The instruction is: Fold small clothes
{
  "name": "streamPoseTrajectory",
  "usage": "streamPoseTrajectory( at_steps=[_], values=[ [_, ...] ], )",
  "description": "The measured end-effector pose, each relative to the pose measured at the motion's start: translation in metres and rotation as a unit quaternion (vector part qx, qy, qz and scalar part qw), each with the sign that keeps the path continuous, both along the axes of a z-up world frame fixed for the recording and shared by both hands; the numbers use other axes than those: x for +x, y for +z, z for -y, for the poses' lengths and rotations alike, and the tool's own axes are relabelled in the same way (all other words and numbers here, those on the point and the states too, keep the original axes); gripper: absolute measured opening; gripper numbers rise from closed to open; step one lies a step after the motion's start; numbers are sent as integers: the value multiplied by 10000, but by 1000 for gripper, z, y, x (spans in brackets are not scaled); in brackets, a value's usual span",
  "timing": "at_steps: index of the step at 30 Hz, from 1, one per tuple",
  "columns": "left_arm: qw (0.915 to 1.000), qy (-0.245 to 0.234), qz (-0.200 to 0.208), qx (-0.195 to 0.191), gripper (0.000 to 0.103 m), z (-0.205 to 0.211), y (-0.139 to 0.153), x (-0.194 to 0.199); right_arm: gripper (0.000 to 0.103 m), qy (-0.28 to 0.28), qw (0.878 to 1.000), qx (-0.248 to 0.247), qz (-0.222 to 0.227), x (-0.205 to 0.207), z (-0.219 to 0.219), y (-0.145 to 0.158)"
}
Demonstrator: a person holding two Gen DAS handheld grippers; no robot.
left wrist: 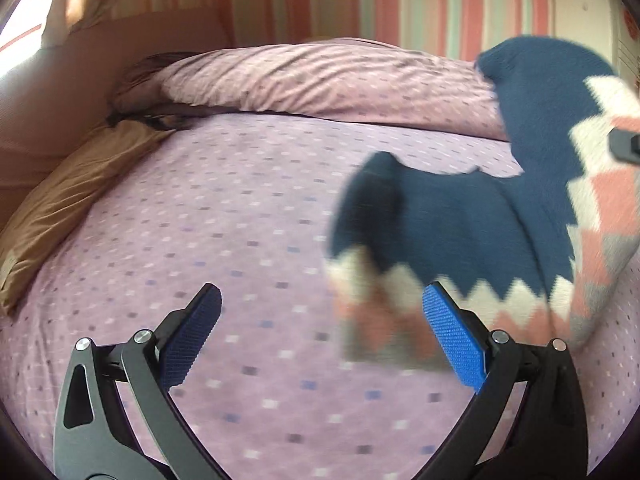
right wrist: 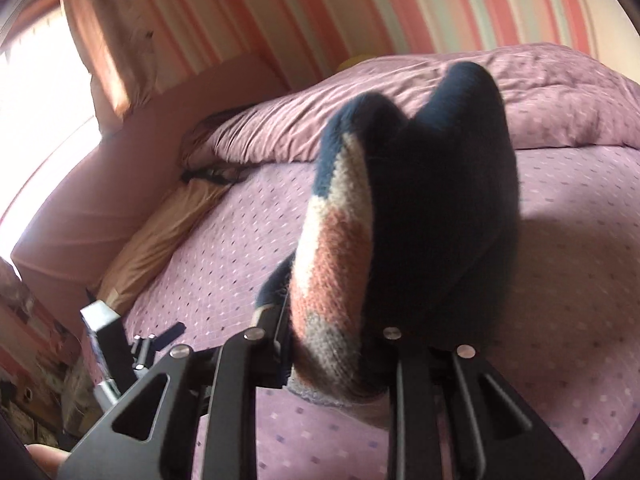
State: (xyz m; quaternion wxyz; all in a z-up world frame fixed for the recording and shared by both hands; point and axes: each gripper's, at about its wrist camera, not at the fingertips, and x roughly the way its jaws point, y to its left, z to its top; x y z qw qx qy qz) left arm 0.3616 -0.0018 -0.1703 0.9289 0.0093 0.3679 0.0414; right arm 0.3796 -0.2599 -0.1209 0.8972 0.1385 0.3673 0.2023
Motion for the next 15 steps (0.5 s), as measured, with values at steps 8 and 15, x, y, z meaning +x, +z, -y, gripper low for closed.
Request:
streamPoseTrajectory(
  at_steps=[8, 15],
  values=[
    [9990, 438, -12, -36, 100, -78, -1, -11, 23, 501, 9948, -734, -489, 22, -121, -57],
    [9977, 673, 5, -29, 100, -117, 2, -20, 41, 486, 9809, -1829, -451, 10, -171, -95]
  ],
)
